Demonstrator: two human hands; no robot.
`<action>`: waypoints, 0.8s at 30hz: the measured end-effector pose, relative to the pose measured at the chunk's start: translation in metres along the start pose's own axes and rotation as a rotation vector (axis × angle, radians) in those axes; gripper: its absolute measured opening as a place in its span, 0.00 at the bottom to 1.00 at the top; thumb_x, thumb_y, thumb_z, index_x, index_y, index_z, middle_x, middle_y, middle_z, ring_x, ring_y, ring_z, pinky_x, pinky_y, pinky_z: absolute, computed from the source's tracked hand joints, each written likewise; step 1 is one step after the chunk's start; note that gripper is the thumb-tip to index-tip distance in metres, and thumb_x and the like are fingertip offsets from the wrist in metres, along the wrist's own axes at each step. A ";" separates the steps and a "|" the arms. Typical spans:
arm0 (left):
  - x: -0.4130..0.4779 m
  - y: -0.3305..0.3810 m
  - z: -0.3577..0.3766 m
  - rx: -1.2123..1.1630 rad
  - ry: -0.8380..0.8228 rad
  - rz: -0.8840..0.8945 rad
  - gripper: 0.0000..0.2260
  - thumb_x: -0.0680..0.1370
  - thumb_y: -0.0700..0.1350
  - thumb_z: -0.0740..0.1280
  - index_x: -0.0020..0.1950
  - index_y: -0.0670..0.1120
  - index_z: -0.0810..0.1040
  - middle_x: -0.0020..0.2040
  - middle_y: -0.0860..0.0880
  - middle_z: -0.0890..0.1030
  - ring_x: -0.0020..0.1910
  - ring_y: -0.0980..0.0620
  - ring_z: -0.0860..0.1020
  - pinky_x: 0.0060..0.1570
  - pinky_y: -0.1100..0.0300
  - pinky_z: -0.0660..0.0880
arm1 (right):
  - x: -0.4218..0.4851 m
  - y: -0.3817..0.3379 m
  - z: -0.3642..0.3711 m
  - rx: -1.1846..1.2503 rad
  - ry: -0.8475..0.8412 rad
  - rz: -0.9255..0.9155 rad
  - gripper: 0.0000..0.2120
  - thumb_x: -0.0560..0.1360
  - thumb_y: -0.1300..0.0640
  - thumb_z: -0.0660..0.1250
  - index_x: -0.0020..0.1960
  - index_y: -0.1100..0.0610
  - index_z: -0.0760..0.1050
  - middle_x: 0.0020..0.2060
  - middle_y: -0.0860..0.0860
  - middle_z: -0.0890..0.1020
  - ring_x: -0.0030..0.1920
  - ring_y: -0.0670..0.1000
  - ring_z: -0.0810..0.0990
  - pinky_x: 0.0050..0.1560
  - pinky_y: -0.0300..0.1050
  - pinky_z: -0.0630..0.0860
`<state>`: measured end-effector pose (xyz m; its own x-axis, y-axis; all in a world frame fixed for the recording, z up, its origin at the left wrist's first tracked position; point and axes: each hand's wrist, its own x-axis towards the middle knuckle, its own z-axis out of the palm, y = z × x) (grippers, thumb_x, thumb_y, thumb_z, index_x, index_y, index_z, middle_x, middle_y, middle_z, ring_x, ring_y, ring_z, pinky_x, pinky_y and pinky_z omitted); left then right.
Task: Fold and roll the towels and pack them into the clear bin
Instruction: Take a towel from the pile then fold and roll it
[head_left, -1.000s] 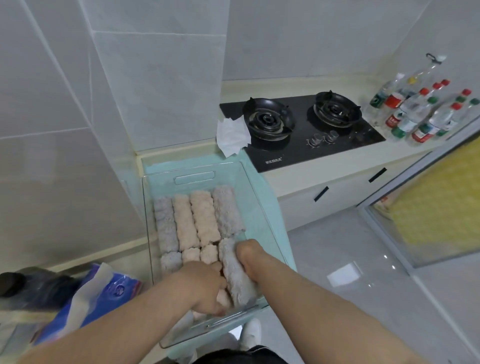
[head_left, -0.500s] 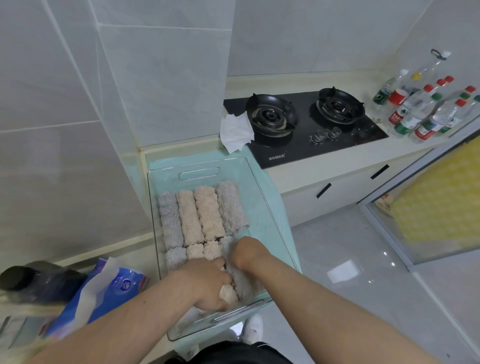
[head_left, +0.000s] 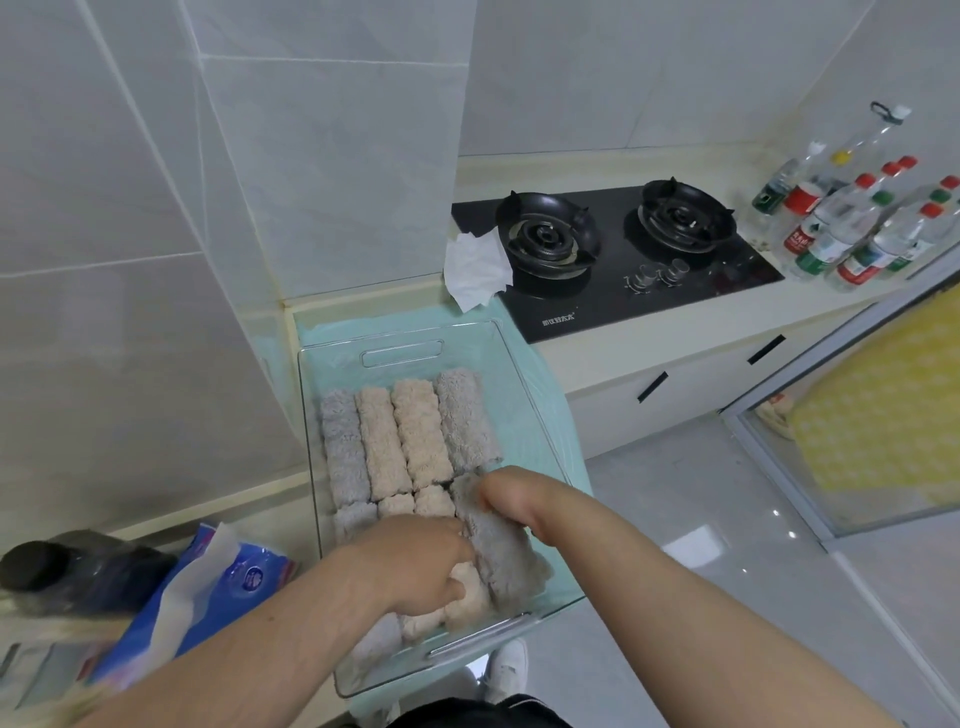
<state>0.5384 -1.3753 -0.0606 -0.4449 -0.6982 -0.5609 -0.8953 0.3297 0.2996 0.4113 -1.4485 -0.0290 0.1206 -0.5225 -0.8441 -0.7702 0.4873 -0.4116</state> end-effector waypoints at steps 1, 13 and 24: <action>-0.001 -0.002 -0.002 -0.019 0.030 0.008 0.17 0.78 0.53 0.60 0.66 0.51 0.72 0.69 0.51 0.69 0.62 0.46 0.73 0.53 0.53 0.71 | -0.004 -0.003 -0.005 -0.022 0.012 -0.019 0.17 0.77 0.64 0.54 0.62 0.57 0.74 0.57 0.58 0.77 0.49 0.53 0.75 0.41 0.40 0.69; -0.041 -0.030 -0.047 -0.564 0.475 -0.183 0.14 0.79 0.55 0.62 0.64 0.57 0.75 0.60 0.57 0.77 0.52 0.57 0.77 0.58 0.57 0.73 | 0.003 0.011 0.013 0.081 -0.097 0.141 0.16 0.75 0.58 0.55 0.59 0.58 0.74 0.50 0.57 0.79 0.42 0.54 0.78 0.44 0.42 0.74; -0.076 -0.010 -0.063 -0.833 0.792 -0.365 0.06 0.80 0.49 0.63 0.51 0.56 0.79 0.48 0.63 0.79 0.50 0.60 0.77 0.53 0.58 0.73 | -0.029 0.000 -0.013 -0.260 -0.037 -0.308 0.12 0.75 0.58 0.59 0.56 0.58 0.75 0.53 0.54 0.78 0.50 0.52 0.76 0.47 0.43 0.70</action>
<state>0.5823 -1.3658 0.0278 0.2310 -0.9572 -0.1745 -0.5447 -0.2758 0.7919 0.3999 -1.4431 -0.0001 0.3890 -0.5889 -0.7084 -0.8268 0.1160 -0.5504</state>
